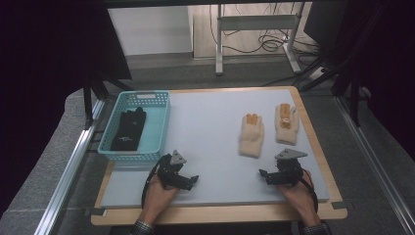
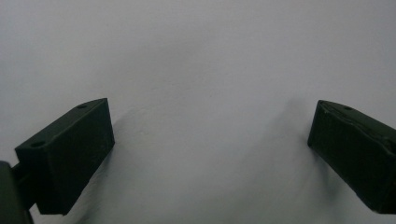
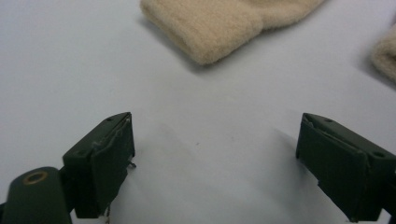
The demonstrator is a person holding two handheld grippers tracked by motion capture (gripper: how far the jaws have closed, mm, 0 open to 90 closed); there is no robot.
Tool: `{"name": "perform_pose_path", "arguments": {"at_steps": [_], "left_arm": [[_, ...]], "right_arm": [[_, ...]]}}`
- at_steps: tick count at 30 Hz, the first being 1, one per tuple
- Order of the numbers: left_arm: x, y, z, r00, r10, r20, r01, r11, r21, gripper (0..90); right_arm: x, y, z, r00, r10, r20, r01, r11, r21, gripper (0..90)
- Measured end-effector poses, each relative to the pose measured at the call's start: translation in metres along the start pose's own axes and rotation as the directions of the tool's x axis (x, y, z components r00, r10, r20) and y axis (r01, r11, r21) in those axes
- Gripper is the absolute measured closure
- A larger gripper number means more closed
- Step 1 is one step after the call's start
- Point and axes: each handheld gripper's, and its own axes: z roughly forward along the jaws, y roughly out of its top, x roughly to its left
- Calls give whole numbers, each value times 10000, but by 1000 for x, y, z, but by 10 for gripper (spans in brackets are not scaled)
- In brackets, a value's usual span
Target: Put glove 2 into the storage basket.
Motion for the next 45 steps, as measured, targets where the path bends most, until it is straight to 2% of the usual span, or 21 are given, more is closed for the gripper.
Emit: {"name": "perform_pose_path", "arguments": {"at_steps": [8, 11, 12, 13, 15, 18, 19, 20, 25, 28, 31, 33, 35, 38, 39, 41, 44, 45], "left_arm": [[0, 0, 0, 10000, -4, -1, 4, 10000, -1, 6], [0, 0, 0, 10000, -10, -1, 10, 10000, -2, 7], [0, 0, 0, 10000, -4, -5, 4, 10000, -2, 7], [0, 0, 0, 10000, -4, -5, 4, 10000, -2, 6], [0, 0, 0, 10000, -6, -3, 6, 10000, -3, 6], [0, 0, 0, 10000, -7, -4, 7, 10000, -2, 7], [0, 0, 0, 10000, -7, -4, 7, 10000, -2, 7], [0, 0, 0, 10000, -10, -9, 10, 10000, -1, 7], [0, 0, 0, 10000, 26, -4, -26, 10000, 29, 7], [0, 0, 0, 10000, 18, -3, -18, 10000, 22, 7], [0, 0, 0, 10000, 18, -2, -18, 10000, 20, 7], [0, 0, 0, 10000, 39, -2, -39, 10000, 30, 7], [0, 0, 0, 10000, 40, 0, -40, 10000, 32, 7], [0, 0, 0, 10000, 41, 0, -41, 10000, 34, 7], [0, 0, 0, 10000, 42, -1, -42, 10000, 36, 7], [0, 0, 0, 10000, 43, 2, -43, 10000, 35, 7], [0, 0, 0, 10000, 38, 6, -38, 10000, 32, 7], [0, 0, 0, 10000, 42, 5, -42, 10000, 33, 7]], "right_arm": [[0, 6, 0, 9995, 103, -289, -106, 9999, -97, 164], [-2, 15, 1, 9994, 19, -336, -24, 9999, -144, 176], [-5, 24, 2, 9995, -26, -320, 20, 9998, -181, 190], [-5, 24, 2, 9995, -26, -320, 20, 9998, -181, 190], [-11, 41, 4, 9991, 75, -419, -84, 9997, -223, 200], [-17, 55, 8, 9991, 63, -408, -74, 9996, -281, 207], [-17, 55, 8, 9991, 63, -408, -74, 9996, -281, 207], [-21, 65, 12, 9993, 103, -356, -112, 9996, -262, 217], [-31, 87, 25, 9993, 92, -361, -103, 9995, -312, 232], [-35, 99, 36, 9993, -151, -337, 145, 9997, -180, 237], [-36, 103, 44, 9990, -292, -325, 289, 9996, -78, 234], [-38, 108, 60, 9984, -356, -450, 360, 9993, 93, 222], [-39, 108, 64, 9983, -387, -446, 391, 9992, 92, 215], [-40, 110, 79, 9976, -362, -590, 378, 9990, 252, 205], [-39, 110, 88, 9970, -482, -608, 511, 9976, 469, 204], [-39, 109, 96, 9959, -663, -613, 700, 9957, 611, 213], [-38, 108, 100, 9950, -647, -759, 698, 9953, 676, 294], [-37, 108, 101, 9949, -483, -882, 544, 9961, 688, 410]]}}
